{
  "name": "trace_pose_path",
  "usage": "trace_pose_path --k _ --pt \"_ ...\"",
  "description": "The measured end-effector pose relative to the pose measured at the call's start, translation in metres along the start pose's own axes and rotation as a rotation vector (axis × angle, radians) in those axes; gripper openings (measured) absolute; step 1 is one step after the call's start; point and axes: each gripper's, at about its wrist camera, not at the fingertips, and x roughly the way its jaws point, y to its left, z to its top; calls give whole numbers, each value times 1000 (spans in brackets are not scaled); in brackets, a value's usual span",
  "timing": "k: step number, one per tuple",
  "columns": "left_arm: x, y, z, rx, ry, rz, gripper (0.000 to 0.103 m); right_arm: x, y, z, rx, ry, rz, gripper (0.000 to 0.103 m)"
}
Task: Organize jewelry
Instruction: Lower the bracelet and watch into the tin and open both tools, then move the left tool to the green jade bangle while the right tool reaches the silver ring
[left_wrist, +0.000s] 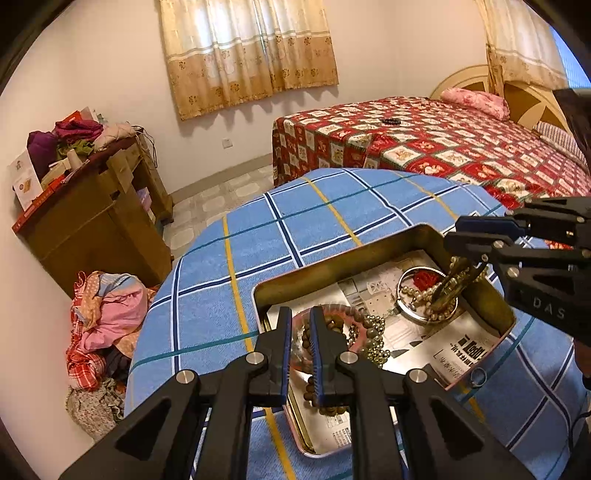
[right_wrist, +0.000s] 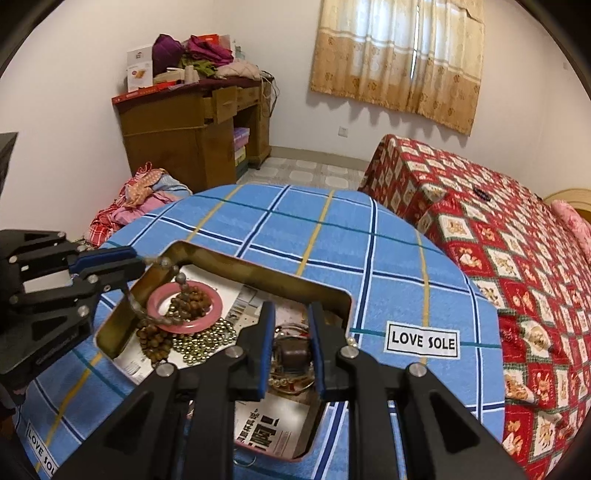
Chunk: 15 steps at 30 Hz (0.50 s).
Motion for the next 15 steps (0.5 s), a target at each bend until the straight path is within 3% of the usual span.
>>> trace_pose_path --k 1,2,4,6,15 --pt "1 0 -1 1 0 5 18 1 -1 -1 5 -3 -5 26" --pt "1 0 -1 1 1 15 25 1 -3 -1 14 -8 -10 42" --pt "-1 1 -3 -5 -12 48 70 0 -5 -2 32 -19 -7 56" --pt "-7 3 -6 -14 -42 71 74 -4 -6 -5 35 -32 -20 58" --pt "-20 7 -33 -45 -14 96 74 -26 -16 -23 79 -64 -36 69"
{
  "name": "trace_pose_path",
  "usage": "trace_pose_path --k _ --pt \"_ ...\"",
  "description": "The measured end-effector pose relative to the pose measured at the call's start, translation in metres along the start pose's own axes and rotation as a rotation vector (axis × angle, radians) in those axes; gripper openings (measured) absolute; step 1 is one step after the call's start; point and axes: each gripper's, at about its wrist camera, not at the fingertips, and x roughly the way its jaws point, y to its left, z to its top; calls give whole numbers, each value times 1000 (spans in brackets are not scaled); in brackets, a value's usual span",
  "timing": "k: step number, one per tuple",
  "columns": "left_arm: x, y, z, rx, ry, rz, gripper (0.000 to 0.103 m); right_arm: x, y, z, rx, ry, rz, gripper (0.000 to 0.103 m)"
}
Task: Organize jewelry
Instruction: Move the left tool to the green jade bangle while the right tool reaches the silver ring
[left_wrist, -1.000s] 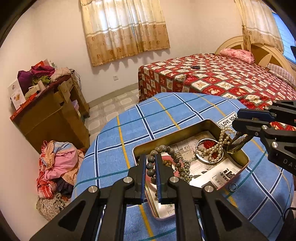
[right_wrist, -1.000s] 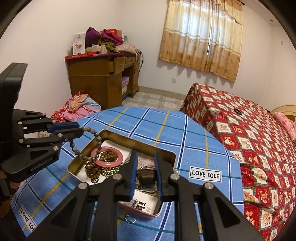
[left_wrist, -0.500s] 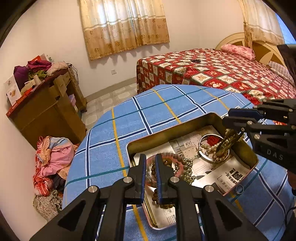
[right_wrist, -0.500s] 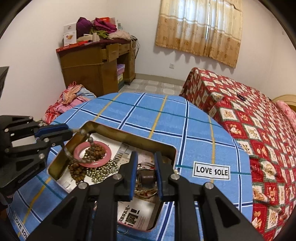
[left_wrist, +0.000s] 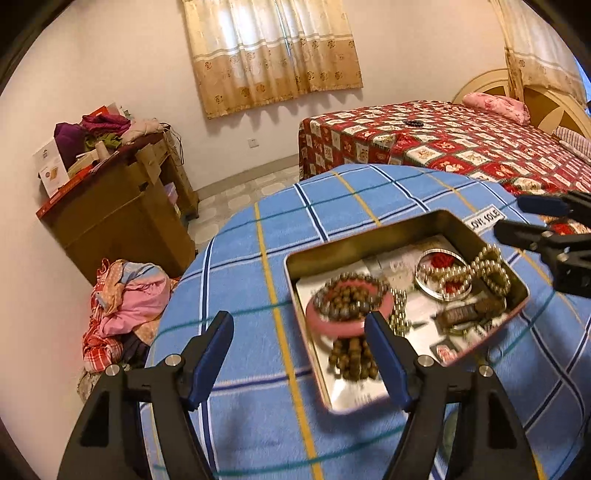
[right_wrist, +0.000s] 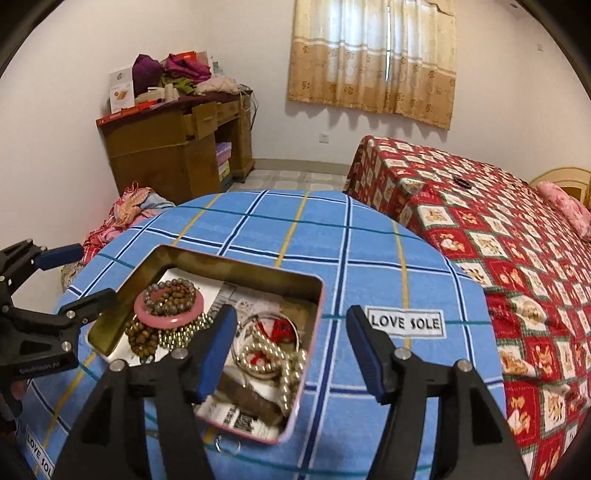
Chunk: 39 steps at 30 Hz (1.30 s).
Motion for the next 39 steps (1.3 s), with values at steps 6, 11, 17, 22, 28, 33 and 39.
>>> trace_pose_path --k 6,11,17,22,28,33,39 --pt "-13 -7 -20 -26 10 -1 74 -22 1 -22 13 -19 -18 75" --pt "-29 -22 -35 -40 17 -39 74 -36 1 -46 32 -14 -34 81" --pt "-30 -63 -51 37 60 -106 74 -30 1 -75 74 42 -40 82" --pt "-19 -78 -60 91 97 -114 74 -23 -1 -89 108 74 -28 82" --pt "-2 -67 -69 93 144 -94 71 -18 7 -92 94 98 -24 82" --pt "2 -52 -68 80 152 -83 38 -8 19 -91 67 140 -30 82" --pt "3 -35 -68 43 148 -81 34 4 27 -84 68 185 -10 82"
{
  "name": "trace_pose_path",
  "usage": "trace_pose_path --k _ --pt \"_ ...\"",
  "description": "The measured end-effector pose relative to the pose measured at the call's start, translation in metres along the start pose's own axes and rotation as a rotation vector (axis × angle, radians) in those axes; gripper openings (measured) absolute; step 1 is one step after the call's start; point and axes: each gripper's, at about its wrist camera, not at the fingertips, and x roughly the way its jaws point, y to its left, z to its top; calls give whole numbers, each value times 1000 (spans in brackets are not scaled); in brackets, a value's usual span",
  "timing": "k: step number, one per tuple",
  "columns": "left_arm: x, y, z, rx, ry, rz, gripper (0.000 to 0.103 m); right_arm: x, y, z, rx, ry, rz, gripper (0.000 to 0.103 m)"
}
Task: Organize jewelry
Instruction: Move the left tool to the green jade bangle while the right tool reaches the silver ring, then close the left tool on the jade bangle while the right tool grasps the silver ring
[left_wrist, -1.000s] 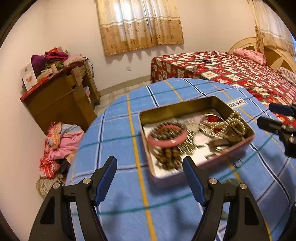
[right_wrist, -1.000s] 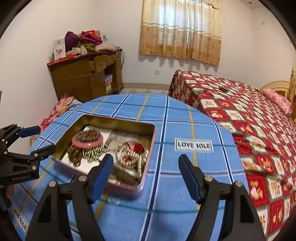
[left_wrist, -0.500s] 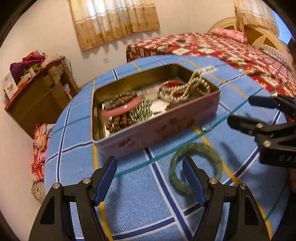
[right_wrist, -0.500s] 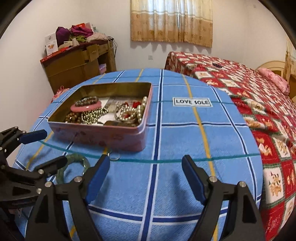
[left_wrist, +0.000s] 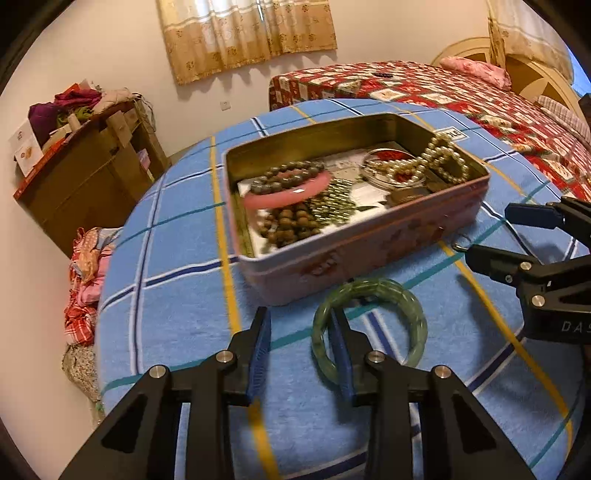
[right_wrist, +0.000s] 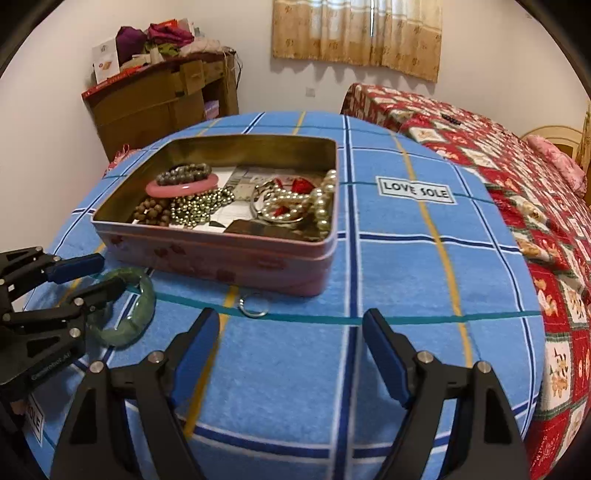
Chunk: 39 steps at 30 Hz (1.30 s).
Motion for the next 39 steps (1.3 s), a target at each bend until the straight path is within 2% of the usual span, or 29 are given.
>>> trace_pose_path --k 2,5,7,10,12,16,30,39 --pt "1 7 0 -4 2 26 34 4 2 2 1 13 2 81" --pt "5 11 -3 -9 11 10 32 11 4 4 4 41 6 77" --pt "5 11 -4 -12 8 0 28 15 5 5 8 58 6 77" --pt "5 11 -5 -19 2 -18 25 17 5 6 3 55 -7 73" --pt "4 12 -6 -25 -3 -32 21 16 6 5 -5 46 -11 62" --pt "2 9 -9 -25 -9 -54 10 11 10 3 -28 29 -7 24" --pt "-11 11 -14 -60 -30 -98 7 -4 13 -17 -56 8 33 24" --pt "-25 7 -12 -48 -52 -80 7 -18 13 -20 -64 -30 45 24"
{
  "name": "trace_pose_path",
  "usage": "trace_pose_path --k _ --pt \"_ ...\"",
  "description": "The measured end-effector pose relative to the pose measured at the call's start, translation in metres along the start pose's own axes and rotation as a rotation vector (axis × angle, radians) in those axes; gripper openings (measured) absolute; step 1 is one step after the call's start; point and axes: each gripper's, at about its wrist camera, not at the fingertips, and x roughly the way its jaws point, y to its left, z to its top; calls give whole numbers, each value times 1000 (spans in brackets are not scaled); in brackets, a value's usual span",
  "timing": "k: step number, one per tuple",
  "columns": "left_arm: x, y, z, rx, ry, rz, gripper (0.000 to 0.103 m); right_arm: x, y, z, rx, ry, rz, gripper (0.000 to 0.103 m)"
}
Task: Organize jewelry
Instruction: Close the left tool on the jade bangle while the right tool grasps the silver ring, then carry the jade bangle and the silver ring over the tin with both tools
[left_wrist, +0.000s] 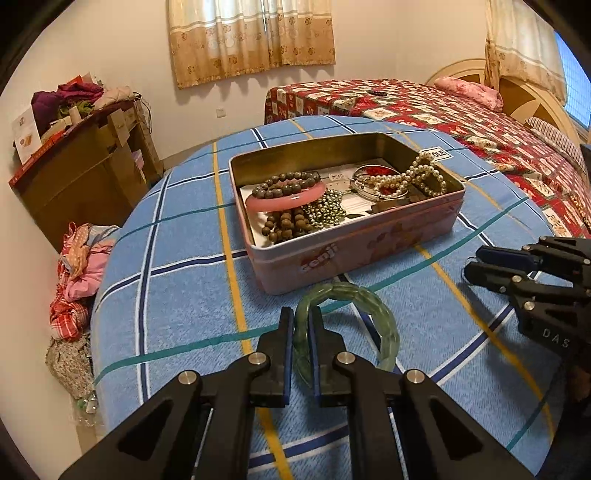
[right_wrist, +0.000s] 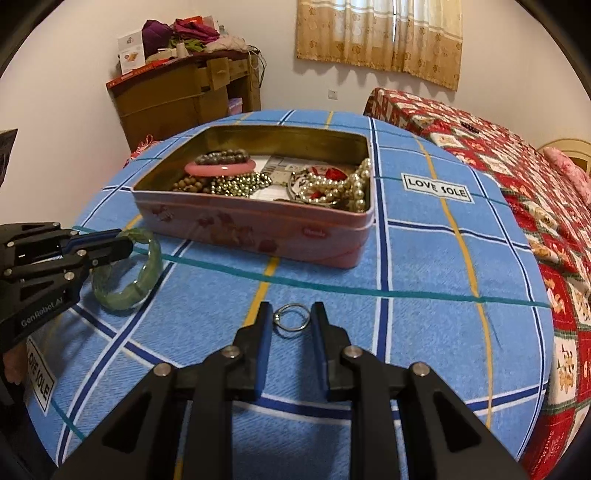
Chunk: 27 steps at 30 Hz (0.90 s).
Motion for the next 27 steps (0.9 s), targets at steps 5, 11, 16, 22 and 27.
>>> trace_pose_path --k 5,11,16,22,27 --pt "-6 2 3 -7 -12 0 7 -7 -1 1 4 -27 5 24" --pt "-21 1 10 -10 -49 -2 7 -16 -1 4 1 -59 13 24" --pt "-32 1 14 -12 -72 3 7 -23 0 7 -1 -84 20 24" --pt "-38 2 18 -13 -88 12 7 -28 0 11 -2 -106 25 24" --pt "-43 4 24 -19 -104 22 7 -31 -1 14 -6 -118 23 24"
